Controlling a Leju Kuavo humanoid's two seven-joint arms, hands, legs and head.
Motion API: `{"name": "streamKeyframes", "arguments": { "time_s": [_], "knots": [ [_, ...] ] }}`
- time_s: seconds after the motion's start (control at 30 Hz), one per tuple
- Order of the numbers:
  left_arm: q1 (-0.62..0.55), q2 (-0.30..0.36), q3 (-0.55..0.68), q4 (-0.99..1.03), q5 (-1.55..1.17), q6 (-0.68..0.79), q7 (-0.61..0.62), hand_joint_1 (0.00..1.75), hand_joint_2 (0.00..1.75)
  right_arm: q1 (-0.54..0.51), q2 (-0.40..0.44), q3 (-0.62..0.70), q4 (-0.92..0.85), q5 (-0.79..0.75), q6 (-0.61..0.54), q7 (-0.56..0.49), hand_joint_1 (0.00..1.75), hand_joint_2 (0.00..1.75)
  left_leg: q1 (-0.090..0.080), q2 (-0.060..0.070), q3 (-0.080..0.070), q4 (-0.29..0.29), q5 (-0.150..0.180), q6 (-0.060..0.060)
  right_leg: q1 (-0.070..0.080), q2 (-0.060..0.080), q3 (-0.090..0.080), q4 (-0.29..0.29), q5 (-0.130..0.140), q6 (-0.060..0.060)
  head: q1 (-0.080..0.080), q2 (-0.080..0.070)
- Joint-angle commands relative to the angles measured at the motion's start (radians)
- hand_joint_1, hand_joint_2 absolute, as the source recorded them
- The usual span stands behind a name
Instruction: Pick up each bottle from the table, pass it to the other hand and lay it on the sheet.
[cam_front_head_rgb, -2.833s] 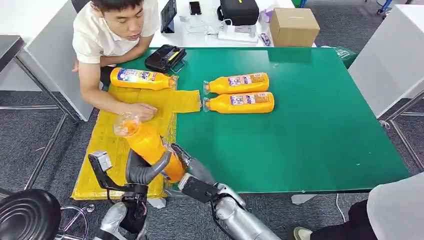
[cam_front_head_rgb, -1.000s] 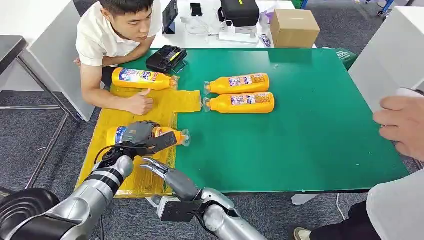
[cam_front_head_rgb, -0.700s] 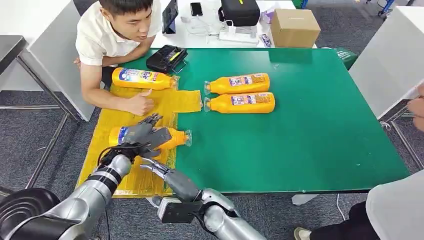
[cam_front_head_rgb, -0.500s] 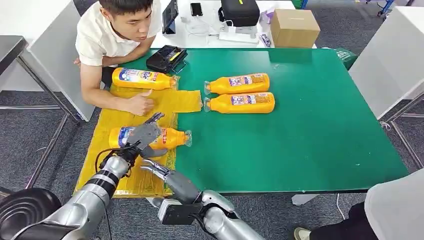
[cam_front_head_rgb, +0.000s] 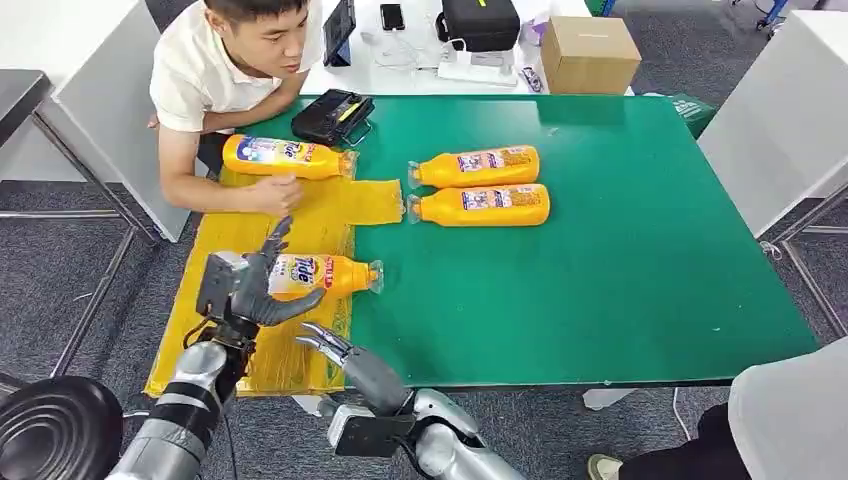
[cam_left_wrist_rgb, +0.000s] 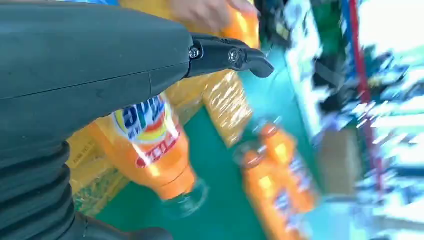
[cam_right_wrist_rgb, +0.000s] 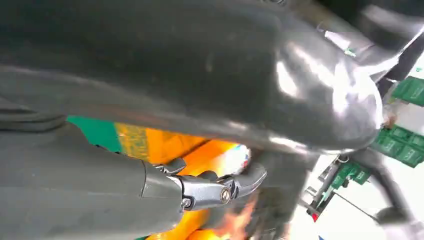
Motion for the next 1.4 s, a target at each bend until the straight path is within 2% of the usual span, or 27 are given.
{"name": "streamKeyframes", "arguments": {
  "time_s": [0.03,0.23,0.27,0.33,0.47,0.63,0.77,0.8,0.87,0.9,1.03,1.1,1.17,1.27,1.4],
  "knots": [
    [0.075,0.041,0.031,-0.179,0.013,-0.009,0.017,0.00,1.75,-0.001,-0.049,0.023,-0.024,-0.003,-0.001,0.000,0.00,0.00,0.000,0.001,0.000,0.000,0.000,0.000,0.000,0.000,-0.001,0.000,0.000,0.000,0.000,0.000],
    [0.075,0.041,0.031,-0.179,0.013,-0.009,0.017,0.00,1.75,-0.001,-0.049,0.023,-0.024,-0.003,-0.001,0.000,0.00,0.00,0.000,0.001,0.000,-0.001,0.000,0.000,0.000,0.000,0.001,-0.001,0.000,0.000,0.000,0.000],
    [0.093,0.014,0.072,-0.197,0.094,0.000,-0.002,0.00,1.75,0.012,-0.054,0.012,-0.040,-0.002,-0.018,0.001,0.00,0.00,0.000,0.001,0.002,-0.001,0.000,0.000,0.000,0.000,0.001,-0.001,0.000,-0.001,0.000,0.000],
    [0.196,-0.005,0.115,-0.331,0.303,-0.035,0.038,0.00,1.75,0.076,-0.078,-0.050,-0.129,-0.029,-0.045,-0.007,0.00,0.00,-0.001,0.001,0.002,-0.001,0.000,0.000,0.000,0.000,0.002,-0.001,0.000,0.000,0.000,0.000],
    [0.354,0.004,0.097,-0.498,0.319,0.026,0.028,0.00,1.75,0.198,-0.113,-0.180,-0.313,-0.061,-0.113,-0.006,0.00,0.00,-0.001,0.004,0.004,-0.002,-0.002,0.001,-0.001,0.002,0.003,-0.002,-0.002,0.000,0.000,0.000],
    [0.407,-0.018,0.107,-0.553,0.336,0.070,0.015,0.00,1.75,0.285,-0.156,-0.241,-0.441,-0.047,-0.103,-0.006,0.00,0.00,-0.001,-0.001,-0.001,0.000,-0.002,0.000,-0.001,-0.002,-0.001,-0.001,-0.002,0.000,0.000,0.000],
    [0.499,-0.023,0.081,-0.656,0.325,0.076,0.001,0.00,1.75,0.352,-0.171,-0.334,-0.567,-0.051,-0.217,-0.019,0.00,0.00,-0.001,0.001,-0.004,0.000,-0.002,0.000,0.000,0.000,-0.005,-0.001,-0.001,0.000,0.000,0.000],
    [0.515,-0.020,0.069,-0.674,0.309,0.080,-0.004,0.00,1.75,0.356,-0.177,-0.363,-0.580,-0.032,-0.246,-0.004,0.00,1.75,-0.001,0.001,-0.003,0.000,-0.003,0.000,-0.001,-0.001,-0.003,0.000,-0.002,0.000,0.000,0.000],
    [0.527,-0.014,0.042,-0.690,0.250,0.102,-0.023,0.00,1.75,0.344,-0.207,-0.433,-0.563,0.004,-0.269,0.023,0.00,1.75,-0.001,0.001,-0.003,0.000,-0.003,0.000,-0.001,-0.001,-0.003,-0.001,-0.002,0.000,0.000,0.000],
    [0.524,-0.011,0.035,-0.689,0.247,0.107,-0.024,0.00,1.75,0.340,-0.206,-0.460,-0.549,0.002,-0.249,0.005,0.00,1.75,-0.001,0.000,-0.004,0.000,-0.002,0.000,-0.001,-0.002,-0.004,-0.001,-0.002,0.000,0.000,0.000],
    [0.515,-0.009,0.036,-0.679,0.247,0.108,-0.025,0.00,1.75,0.337,-0.196,-0.471,-0.535,0.005,-0.239,-0.006,0.00,1.75,-0.001,-0.001,-0.005,0.000,-0.001,0.000,-0.001,-0.002,-0.005,-0.001,-0.001,0.000,0.000,0.000],
    [0.512,-0.006,0.024,-0.672,0.234,0.106,-0.025,0.00,1.75,0.320,-0.216,-0.513,-0.501,0.047,-0.270,0.024,0.00,1.75,-0.001,0.000,-0.005,-0.001,-0.001,0.000,0.000,-0.001,-0.005,-0.001,0.000,0.000,0.000,0.000],
    [0.512,-0.005,0.012,-0.670,0.223,0.111,-0.030,0.00,1.75,0.301,-0.231,-0.557,-0.468,0.049,-0.265,0.012,0.00,1.75,-0.002,0.001,0.002,-0.003,-0.002,0.000,-0.001,-0.002,0.000,-0.002,-0.001,-0.001,0.000,0.000],
    [0.509,0.003,-0.015,-0.671,0.191,0.120,-0.042,0.00,1.75,0.241,-0.290,-0.628,-0.384,0.124,-0.282,0.028,0.00,1.75,-0.001,-0.001,-0.003,-0.001,0.000,0.001,-0.001,-0.002,-0.004,-0.002,0.000,0.000,0.000,0.000],
    [0.499,0.005,-0.032,-0.675,0.185,0.122,-0.046,0.00,1.75,0.157,-0.327,-0.664,-0.272,0.227,-0.315,0.033,0.00,1.75,-0.002,0.002,-0.001,-0.002,0.000,0.002,-0.002,0.000,-0.001,-0.003,0.001,0.001,0.000,0.000]
  ]
}}
